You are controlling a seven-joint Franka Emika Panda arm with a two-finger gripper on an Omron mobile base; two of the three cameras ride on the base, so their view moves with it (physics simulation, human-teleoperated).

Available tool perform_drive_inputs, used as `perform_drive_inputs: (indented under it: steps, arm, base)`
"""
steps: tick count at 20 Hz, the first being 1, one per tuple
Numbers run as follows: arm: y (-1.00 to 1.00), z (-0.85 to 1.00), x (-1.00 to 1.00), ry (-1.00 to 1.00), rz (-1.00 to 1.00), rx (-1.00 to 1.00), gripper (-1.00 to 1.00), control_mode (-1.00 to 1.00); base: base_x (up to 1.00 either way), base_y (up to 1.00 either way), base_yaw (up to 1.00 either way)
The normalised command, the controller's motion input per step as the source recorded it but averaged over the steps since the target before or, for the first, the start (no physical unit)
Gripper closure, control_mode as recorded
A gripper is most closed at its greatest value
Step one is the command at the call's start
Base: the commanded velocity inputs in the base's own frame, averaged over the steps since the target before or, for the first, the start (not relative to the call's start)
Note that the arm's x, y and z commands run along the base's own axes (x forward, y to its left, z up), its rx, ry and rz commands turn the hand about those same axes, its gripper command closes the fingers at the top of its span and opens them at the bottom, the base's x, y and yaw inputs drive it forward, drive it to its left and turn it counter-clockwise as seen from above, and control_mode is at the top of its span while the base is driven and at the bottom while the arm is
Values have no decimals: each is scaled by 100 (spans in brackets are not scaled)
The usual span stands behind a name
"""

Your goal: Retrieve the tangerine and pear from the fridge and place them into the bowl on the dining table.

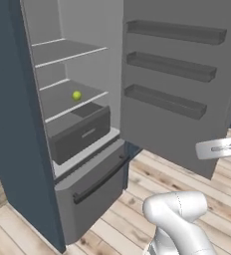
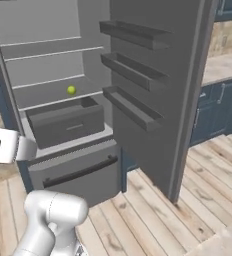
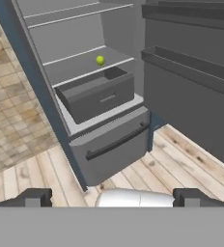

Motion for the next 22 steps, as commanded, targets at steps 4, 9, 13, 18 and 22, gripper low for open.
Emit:
perform_drive_inputs:
  steps: [4,9,13,18,22]
  arm:
    - [0,0,0,0,0,0,-100,100]
    - [0,0,0,0,0,0,-100,100]
    - [0,0,0,0,0,0,-100,100]
    - [0,0,0,0,0,0,-100,100]
    - [0,0,0,0,0,0,-100,100]
  base:
    - [58,8,21]
    - [58,0,21]
    - [58,0,21]
    - [63,0,21]
    - [62,0,23]
